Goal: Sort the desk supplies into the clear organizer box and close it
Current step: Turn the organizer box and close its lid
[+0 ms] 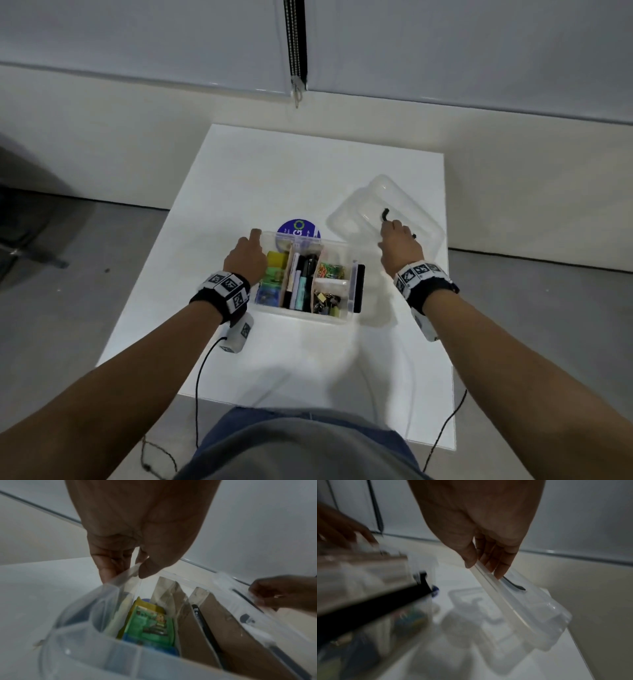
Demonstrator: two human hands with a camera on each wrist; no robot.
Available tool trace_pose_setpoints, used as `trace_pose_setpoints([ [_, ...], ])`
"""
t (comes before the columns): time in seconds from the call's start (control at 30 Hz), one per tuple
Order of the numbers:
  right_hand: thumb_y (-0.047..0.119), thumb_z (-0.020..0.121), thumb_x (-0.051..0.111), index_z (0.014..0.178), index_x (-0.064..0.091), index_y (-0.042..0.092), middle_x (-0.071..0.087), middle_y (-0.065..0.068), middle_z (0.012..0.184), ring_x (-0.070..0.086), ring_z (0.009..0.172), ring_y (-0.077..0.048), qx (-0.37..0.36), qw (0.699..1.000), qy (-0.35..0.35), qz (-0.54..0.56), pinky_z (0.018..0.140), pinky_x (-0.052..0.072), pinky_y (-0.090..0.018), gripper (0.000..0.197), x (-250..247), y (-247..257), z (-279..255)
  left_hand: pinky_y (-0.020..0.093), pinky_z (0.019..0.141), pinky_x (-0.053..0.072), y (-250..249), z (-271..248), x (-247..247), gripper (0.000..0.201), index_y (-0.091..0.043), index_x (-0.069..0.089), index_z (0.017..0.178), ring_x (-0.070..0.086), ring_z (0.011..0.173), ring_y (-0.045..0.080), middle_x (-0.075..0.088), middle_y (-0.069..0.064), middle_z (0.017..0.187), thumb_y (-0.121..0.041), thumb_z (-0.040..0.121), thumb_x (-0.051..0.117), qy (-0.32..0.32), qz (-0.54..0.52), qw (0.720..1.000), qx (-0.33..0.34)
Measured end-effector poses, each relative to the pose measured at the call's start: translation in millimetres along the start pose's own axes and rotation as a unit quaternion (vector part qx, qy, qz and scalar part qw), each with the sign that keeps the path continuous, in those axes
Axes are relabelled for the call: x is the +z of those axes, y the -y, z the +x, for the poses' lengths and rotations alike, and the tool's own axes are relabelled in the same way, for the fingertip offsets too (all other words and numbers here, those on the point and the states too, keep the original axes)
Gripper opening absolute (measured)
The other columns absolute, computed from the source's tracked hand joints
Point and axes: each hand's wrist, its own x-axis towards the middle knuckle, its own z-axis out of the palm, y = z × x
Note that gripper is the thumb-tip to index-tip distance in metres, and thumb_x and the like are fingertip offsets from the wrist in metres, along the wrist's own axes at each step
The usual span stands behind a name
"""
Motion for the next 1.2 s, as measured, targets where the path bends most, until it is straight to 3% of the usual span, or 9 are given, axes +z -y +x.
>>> trace_pose_setpoints([
  [0.13, -0.005, 0.081, 0.06, 0.118, 0.049, 0.002, 0.053, -0.015, 0.119, 0.052, 0.104, -0.032, -0.106, 0.992, -0.064, -0.011, 0.068, 0.043, -0.037, 0.039, -30, 65, -35, 0.045, 0.094, 0.044, 12, 6, -9, 0.04, -0.015, 0.045, 0.138, 0.054, 0.115, 0.04, 0.053, 0.023, 0.128, -0.027, 0.101, 0.035, -0.016, -0.049, 0.999, 0.005],
  [0.27, -0.009, 0.079, 0.044, 0.121, 0.051, -0.002, 0.057, -0.021, 0.119, 0.055, 0.102, -0.039, -0.206, 0.976, -0.054, -0.036, 0.071, 0.047, -0.044, 0.044, -20, 136, -83, 0.038, 0.082, 0.044, 26, 7, -23, 0.034, -0.004, 0.055, 0.119, 0.056, 0.094, 0.032, 0.063, 0.022, 0.115, -0.02, 0.101, 0.031, -0.041, -0.124, 0.991, -0.012],
  [0.37, -0.004, 0.085, 0.029, 0.123, 0.049, -0.003, 0.054, -0.023, 0.121, 0.054, 0.109, -0.04, -0.219, 0.975, -0.021, -0.041, 0.08, 0.046, -0.047, 0.044, -1, 164, -102, 0.039, 0.086, 0.046, 35, 2, -23, 0.037, -0.005, 0.057, 0.113, 0.058, 0.099, 0.034, 0.065, 0.019, 0.111, -0.027, 0.102, 0.03, -0.034, -0.14, 0.99, -0.007],
  [0.63, -0.002, 0.087, 0.05, 0.127, 0.048, 0.002, 0.053, -0.019, 0.122, 0.051, 0.116, -0.037, -0.2, 0.979, 0.048, -0.007, 0.084, 0.048, -0.047, 0.04, 31, 170, -116, 0.045, 0.09, 0.046, 37, -9, 2, 0.039, -0.011, 0.05, 0.128, 0.055, 0.108, 0.04, 0.051, 0.022, 0.122, -0.036, 0.099, 0.041, 0.011, -0.114, 0.993, 0.02],
  [0.83, 0.031, 0.093, 0.054, 0.125, 0.052, 0.008, 0.052, -0.017, 0.124, 0.052, 0.112, -0.035, 0.091, 0.972, -0.111, 0.185, 0.093, 0.045, -0.041, 0.039, 23, 122, -93, 0.039, 0.087, 0.047, 43, -5, 4, 0.058, -0.012, 0.031, 0.142, 0.059, 0.11, 0.038, 0.059, 0.02, 0.125, -0.045, 0.097, 0.045, 0.06, -0.182, 0.981, -0.013],
  [0.97, 0.063, 0.087, 0.047, 0.141, 0.033, 0.0, 0.052, -0.024, 0.133, 0.057, 0.112, -0.039, 0.347, 0.844, 0.063, 0.404, 0.09, 0.048, -0.042, 0.083, 39, 84, -76, 0.041, 0.081, 0.052, 44, -5, 1, 0.064, -0.005, 0.035, 0.134, 0.06, 0.105, 0.039, 0.056, 0.022, 0.123, -0.051, 0.092, 0.051, 0.086, -0.196, 0.976, -0.044],
  [1.03, 0.07, 0.083, 0.044, 0.102, 0.06, -0.001, 0.067, -0.022, 0.101, 0.062, 0.083, -0.033, 0.344, 0.814, 0.069, 0.462, 0.079, 0.053, -0.041, 0.075, 39, 80, -71, 0.046, 0.087, 0.054, 43, -2, -2, 0.063, -0.005, 0.041, 0.128, 0.06, 0.104, 0.04, 0.052, 0.022, 0.124, -0.052, 0.089, 0.055, 0.067, -0.179, 0.981, -0.044],
  [1.1, 0.063, 0.089, 0.043, 0.077, 0.056, 0.003, 0.062, -0.017, 0.084, 0.058, 0.076, -0.031, 0.314, 0.853, 0.036, 0.414, 0.072, 0.047, -0.038, 0.063, 32, 85, -66, 0.049, 0.084, 0.056, 40, 0, -5, 0.061, -0.004, 0.044, 0.126, 0.059, 0.103, 0.04, 0.049, 0.021, 0.124, -0.05, 0.088, 0.057, 0.06, -0.172, 0.983, -0.037],
  [1.2, 0.055, 0.093, 0.045, 0.12, 0.05, -0.006, 0.053, -0.026, 0.123, 0.057, 0.108, -0.039, 0.281, 0.897, 0.028, 0.34, 0.083, 0.044, -0.039, 0.068, 31, 96, -63, 0.046, 0.087, 0.054, 29, -1, -5, 0.063, 0.0, 0.04, 0.129, 0.056, 0.112, 0.039, 0.05, 0.022, 0.128, -0.044, 0.089, 0.059, 0.065, -0.188, 0.979, -0.038],
])
